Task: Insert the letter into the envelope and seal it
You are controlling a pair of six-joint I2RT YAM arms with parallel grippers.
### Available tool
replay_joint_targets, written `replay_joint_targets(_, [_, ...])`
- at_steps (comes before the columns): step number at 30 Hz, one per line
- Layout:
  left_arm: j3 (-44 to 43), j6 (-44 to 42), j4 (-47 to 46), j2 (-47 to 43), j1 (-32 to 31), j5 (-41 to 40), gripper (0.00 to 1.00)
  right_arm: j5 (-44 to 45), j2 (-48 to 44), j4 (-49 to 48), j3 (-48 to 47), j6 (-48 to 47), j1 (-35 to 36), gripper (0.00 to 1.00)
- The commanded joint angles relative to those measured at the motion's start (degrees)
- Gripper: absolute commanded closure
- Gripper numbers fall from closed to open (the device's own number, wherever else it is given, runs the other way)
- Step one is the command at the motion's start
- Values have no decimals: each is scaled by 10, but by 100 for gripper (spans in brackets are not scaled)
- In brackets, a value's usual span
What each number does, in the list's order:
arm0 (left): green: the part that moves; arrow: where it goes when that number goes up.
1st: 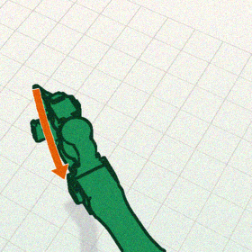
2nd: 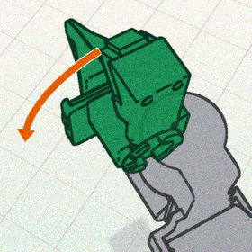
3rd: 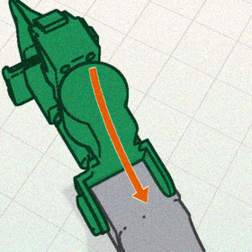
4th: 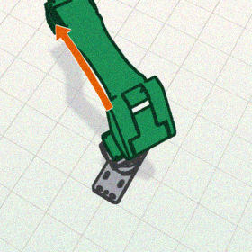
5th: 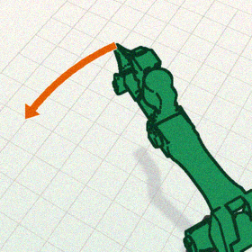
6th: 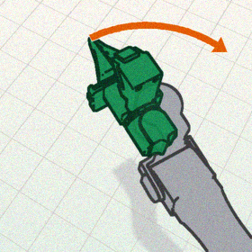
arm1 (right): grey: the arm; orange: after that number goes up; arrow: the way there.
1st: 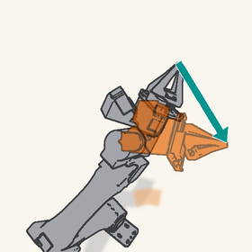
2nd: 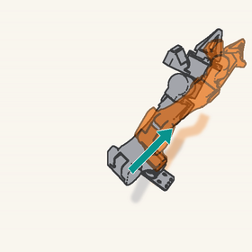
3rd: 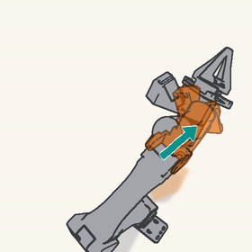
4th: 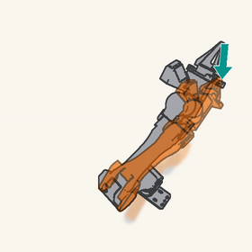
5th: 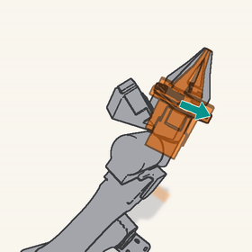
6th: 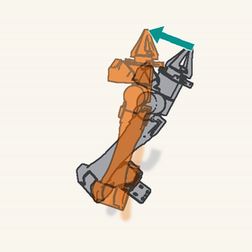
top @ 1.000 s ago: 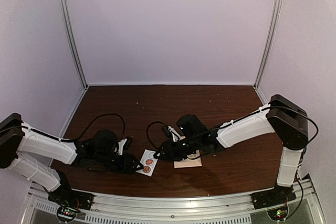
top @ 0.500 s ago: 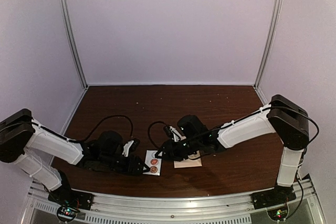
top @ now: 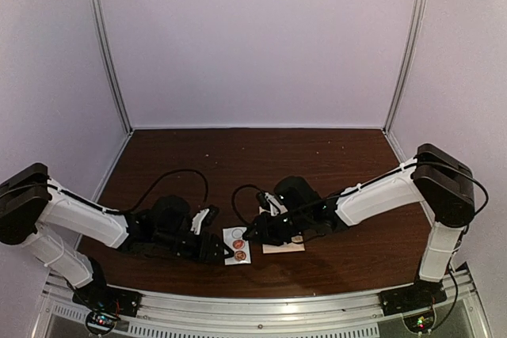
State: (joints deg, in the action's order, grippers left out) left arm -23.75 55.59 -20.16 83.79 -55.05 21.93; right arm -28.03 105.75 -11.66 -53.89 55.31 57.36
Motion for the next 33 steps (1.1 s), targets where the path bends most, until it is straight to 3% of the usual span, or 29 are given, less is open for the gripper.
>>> replay_joint_targets(1, [-33,-27,25,-31,19,-30,50,11,1,-14,-1,9,0,66])
replay_joint_targets(6, [-51,-41,14,-7,48,-17,53,9,13,-21,-5,12,0,67])
replay_joint_targets(27, [-101,-65,-24,110,64,3,58,-9,67,-46,-31,22,1,78])
replay_joint_targets(33, [-84,-54,-27,113,65,0,68,-11,79,-53,-34,28,0,82])
